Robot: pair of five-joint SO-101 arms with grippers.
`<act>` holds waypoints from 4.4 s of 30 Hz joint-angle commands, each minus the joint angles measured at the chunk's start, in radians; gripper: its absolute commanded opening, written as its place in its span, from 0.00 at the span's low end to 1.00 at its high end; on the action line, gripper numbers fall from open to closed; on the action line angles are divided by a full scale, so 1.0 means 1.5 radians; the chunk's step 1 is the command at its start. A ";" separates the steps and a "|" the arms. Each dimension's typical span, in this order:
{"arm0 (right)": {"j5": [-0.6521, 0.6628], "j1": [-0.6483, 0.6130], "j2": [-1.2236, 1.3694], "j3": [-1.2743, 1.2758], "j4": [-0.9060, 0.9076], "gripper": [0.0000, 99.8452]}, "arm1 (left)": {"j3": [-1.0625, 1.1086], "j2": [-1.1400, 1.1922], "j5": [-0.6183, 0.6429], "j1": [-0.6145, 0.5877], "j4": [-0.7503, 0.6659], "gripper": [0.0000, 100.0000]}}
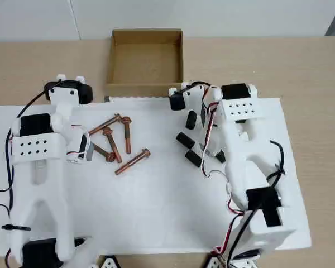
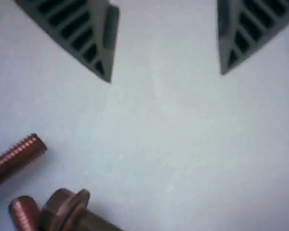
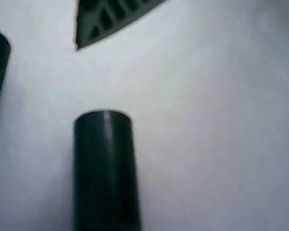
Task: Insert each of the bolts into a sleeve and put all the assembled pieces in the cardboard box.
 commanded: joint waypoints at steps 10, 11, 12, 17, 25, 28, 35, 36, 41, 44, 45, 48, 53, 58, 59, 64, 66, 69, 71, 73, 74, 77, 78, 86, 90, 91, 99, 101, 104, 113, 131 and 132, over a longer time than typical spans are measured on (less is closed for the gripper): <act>0.047 0.021 0.051 -0.037 -0.027 0.18 | -0.027 -0.002 -0.007 0.000 0.002 0.14; 0.047 0.022 0.057 -0.037 -0.031 0.18 | -0.027 -0.002 -0.007 0.000 0.002 0.14; 0.048 0.023 0.063 -0.037 -0.033 0.18 | -0.027 -0.002 -0.007 0.000 0.002 0.14; 0.062 0.032 0.100 -0.037 -0.052 0.18 | -0.027 -0.001 -0.007 0.000 0.002 0.14; 0.075 0.032 0.169 -0.037 -0.082 0.12 | -0.026 -0.001 -0.007 0.000 -0.002 0.14; 0.075 0.032 0.186 -0.037 -0.082 0.03 | -0.026 -0.001 -0.007 0.000 0.001 0.14; 0.075 0.031 0.187 -0.042 -0.076 0.01 | -0.006 -0.002 -0.007 0.001 0.001 0.14; 0.072 0.030 0.182 -0.049 -0.069 0.01 | 0.003 -0.002 -0.007 0.001 0.001 0.14; 0.068 0.029 0.110 -0.103 -0.010 0.01 | 0.027 -0.008 -0.005 0.001 0.002 0.14; 0.040 0.029 0.051 -0.128 0.032 0.01 | 0.024 -0.008 -0.003 0.000 0.002 0.14; 0.034 0.031 0.031 -0.134 0.047 0.01 | 0.022 -0.008 -0.003 0.000 0.002 0.14; 0.014 0.033 -0.026 -0.134 0.072 0.00 | 0.010 -0.003 -0.002 0.000 0.011 0.14; -0.039 0.049 -0.107 -0.125 0.077 0.00 | -0.018 0.023 0.026 0.001 0.019 0.14; -0.082 0.088 -0.122 -0.077 0.077 0.00 | -0.101 0.098 0.055 0.035 0.020 0.07; -0.088 0.098 -0.122 -0.065 0.077 0.00 | -0.122 0.117 0.060 0.047 0.021 0.04; -0.101 0.123 -0.122 -0.031 0.075 0.00 | -0.274 0.221 0.097 0.102 0.066 0.02; -0.101 0.131 -0.122 -0.024 0.074 0.00 | -0.336 0.269 0.105 0.120 0.084 0.02; -0.101 0.138 -0.122 -0.023 0.074 0.00 | -0.416 0.340 0.106 0.142 0.096 0.02; -0.101 0.140 -0.122 -0.023 0.074 0.00 | -0.457 0.382 0.106 0.158 0.100 0.02; -0.100 0.141 -0.122 -0.023 0.073 0.00 | -0.490 0.421 0.106 0.172 0.101 0.02; -0.100 0.141 -0.122 -0.023 0.071 0.00 | -0.506 0.441 0.113 0.179 0.100 0.02; -0.100 0.141 -0.122 -0.023 0.069 0.00 | -0.548 0.493 0.128 0.191 0.100 0.02; -0.100 0.141 -0.122 -0.023 0.069 0.00 | -0.559 0.509 0.132 0.194 0.100 0.02; -0.101 0.141 -0.122 -0.023 0.067 0.00 | -0.636 0.605 0.176 0.195 0.097 0.14; -0.099 0.141 -0.121 -0.021 0.060 0.00 | -0.676 0.637 0.176 0.194 0.096 0.15; -0.097 0.141 -0.120 -0.021 0.060 0.00 | -0.684 0.649 0.176 0.194 0.096 0.15; -0.096 0.141 -0.117 -0.021 0.059 0.01 | -0.751 0.731 0.176 0.192 0.096 0.15; -0.096 0.141 -0.117 -0.021 0.059 0.01 | -0.774 0.752 0.176 0.191 0.096 0.15; -0.096 0.141 -0.117 -0.021 0.059 0.01 | -0.802 0.784 0.176 0.190 0.096 0.12; -0.098 0.141 -0.122 -0.023 0.060 0.01 | -0.819 0.817 0.176 0.194 0.101 0.00; -0.141 0.141 -0.418 0.111 0.080 0.00 | -0.753 0.486 0.170 0.249 0.106 0.00; -0.141 0.142 -0.441 0.134 0.079 0.00 | -0.734 0.462 0.170 0.249 0.106 0.00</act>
